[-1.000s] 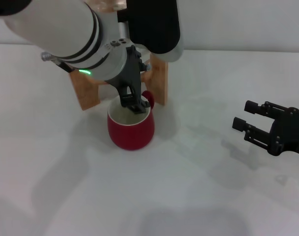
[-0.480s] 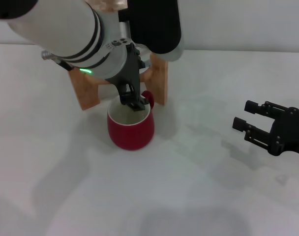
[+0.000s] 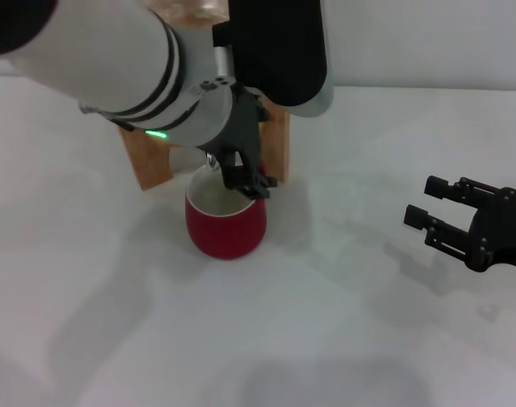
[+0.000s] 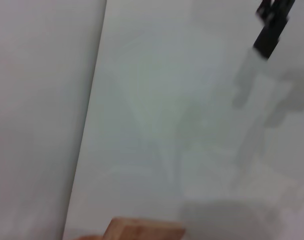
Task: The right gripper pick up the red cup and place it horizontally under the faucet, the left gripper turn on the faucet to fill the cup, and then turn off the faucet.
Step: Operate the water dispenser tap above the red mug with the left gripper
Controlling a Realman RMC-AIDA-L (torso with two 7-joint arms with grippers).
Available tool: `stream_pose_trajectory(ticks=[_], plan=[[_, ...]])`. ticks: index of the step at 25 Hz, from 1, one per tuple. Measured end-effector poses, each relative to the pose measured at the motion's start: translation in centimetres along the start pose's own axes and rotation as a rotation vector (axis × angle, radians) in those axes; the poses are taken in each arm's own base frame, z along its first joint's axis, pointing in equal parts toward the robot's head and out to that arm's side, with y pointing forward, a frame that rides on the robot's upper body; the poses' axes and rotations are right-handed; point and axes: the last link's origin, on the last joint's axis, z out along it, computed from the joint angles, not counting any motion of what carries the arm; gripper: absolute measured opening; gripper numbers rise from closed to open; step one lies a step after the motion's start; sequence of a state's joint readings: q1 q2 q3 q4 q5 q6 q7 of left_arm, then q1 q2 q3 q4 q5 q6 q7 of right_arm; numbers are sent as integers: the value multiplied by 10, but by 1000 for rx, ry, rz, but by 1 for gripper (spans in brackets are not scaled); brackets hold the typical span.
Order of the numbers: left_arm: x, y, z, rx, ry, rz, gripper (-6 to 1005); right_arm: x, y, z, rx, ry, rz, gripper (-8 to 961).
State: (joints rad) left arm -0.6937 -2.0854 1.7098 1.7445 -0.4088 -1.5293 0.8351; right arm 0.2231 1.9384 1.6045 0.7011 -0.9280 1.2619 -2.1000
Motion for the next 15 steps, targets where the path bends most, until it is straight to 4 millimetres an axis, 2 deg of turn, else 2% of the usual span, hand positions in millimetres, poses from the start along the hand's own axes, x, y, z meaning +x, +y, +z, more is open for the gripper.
stream_pose_trajectory(ticks=[2,6,15], plan=[[-3,3,-6,3,23,-20,815,0,0,-1,0,0,0,543],[-22,9,-22,-7,102,-134,815,2,1,-3,3,2,5,543],[-84,27,-55,-51,361,-510,815,2,2,-5,-1,-3,7,543]])
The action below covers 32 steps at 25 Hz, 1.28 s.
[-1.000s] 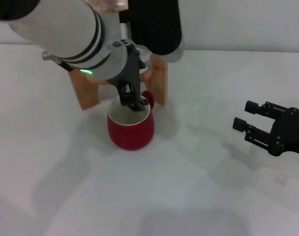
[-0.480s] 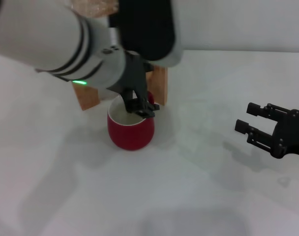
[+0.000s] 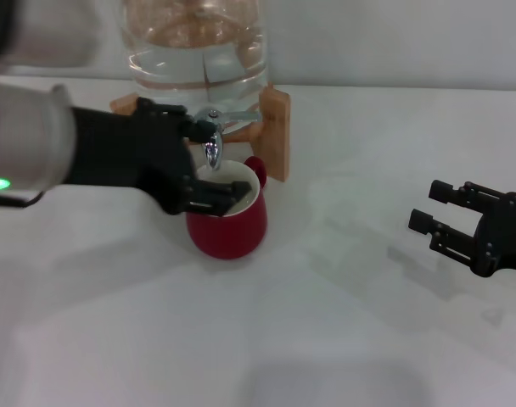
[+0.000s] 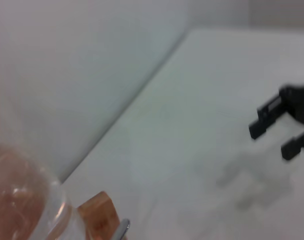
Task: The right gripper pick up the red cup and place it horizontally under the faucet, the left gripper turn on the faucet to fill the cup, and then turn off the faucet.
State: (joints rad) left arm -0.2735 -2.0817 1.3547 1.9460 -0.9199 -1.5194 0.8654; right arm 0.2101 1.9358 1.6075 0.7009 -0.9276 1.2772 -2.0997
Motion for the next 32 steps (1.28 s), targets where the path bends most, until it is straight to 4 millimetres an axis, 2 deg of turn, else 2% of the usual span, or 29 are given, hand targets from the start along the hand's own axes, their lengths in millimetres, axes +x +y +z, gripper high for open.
stream_pose_trajectory(ticks=[2,3,7,9,10,11,15,19,23,26,32], plan=[[-24,-3,-19,-7,92,-124,815,0,0,0,0,0,0,543],[-24,-3,-19,-7,92,-124,815,0,0,0,0,-1,0,543],[-62,-16,-36,-3,212,-348,815,-1,-1,0,5,-5,1,543],[-74,-21,-39,-11,258,-420,815,-1,-1,0,8,-7,2,543],[-74,-21,-39,-11,258,-420,815,0,-1,0,8,-7,3,543],[-107,-30,-39,-15,337,-565,815,0,-1,0,9,-7,3,543],[-144,-39,-35,8,413,-700,815,-1,-1,0,11,-10,3,543],[-180,-45,-23,58,473,-773,815,-2,-2,1,20,-17,1,543],[-198,-44,-7,110,530,-744,815,-1,-2,1,24,-20,-5,543],[-200,-44,4,115,549,-728,815,-1,-1,2,27,-20,-5,543],[-204,-45,15,143,557,-739,815,0,0,4,26,-23,-35,543]])
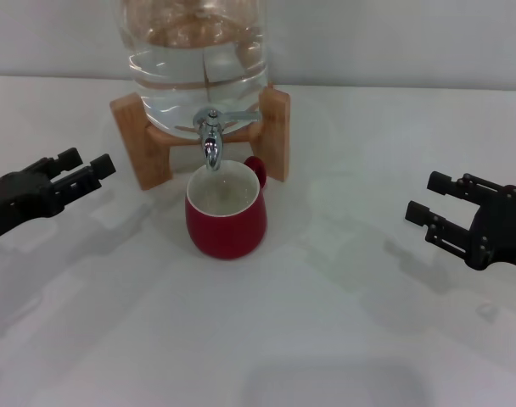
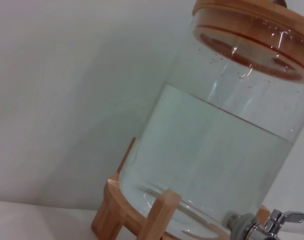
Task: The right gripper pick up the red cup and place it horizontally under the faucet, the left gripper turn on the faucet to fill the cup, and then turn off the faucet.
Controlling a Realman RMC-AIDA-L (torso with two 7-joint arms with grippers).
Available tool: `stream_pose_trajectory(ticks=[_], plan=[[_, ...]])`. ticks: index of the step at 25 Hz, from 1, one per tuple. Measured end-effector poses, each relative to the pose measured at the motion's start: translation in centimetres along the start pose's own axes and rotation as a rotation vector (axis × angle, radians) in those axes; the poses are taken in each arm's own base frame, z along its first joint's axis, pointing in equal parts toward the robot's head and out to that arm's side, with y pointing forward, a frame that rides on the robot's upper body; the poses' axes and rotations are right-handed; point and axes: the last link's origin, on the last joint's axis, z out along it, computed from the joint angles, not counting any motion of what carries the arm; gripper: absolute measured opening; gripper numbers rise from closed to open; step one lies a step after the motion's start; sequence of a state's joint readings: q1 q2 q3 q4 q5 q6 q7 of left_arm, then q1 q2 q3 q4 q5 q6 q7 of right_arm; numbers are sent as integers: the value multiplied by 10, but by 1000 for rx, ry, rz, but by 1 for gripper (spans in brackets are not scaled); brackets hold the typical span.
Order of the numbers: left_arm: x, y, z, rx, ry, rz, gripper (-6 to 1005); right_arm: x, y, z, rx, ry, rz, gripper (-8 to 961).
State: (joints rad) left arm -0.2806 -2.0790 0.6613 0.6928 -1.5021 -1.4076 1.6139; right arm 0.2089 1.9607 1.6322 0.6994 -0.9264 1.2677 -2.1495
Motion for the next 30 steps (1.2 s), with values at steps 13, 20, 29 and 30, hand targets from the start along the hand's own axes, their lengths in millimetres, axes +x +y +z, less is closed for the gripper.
stream_pose_trajectory(ticks=[13,20,29,30], plan=[[-3,1,-1,0,17,-12,815,0,1,0,-6,-3,2,543],[-3,1,-2,-2,18,-13,815,-1,1,0,-6,-7,7,543],[-2,2,0,-10,18,-10,815,-2,3,2,-18,-18,10,543],[-2,2,0,-10,18,-10,815,-2,3,1,-17,-19,12,543]])
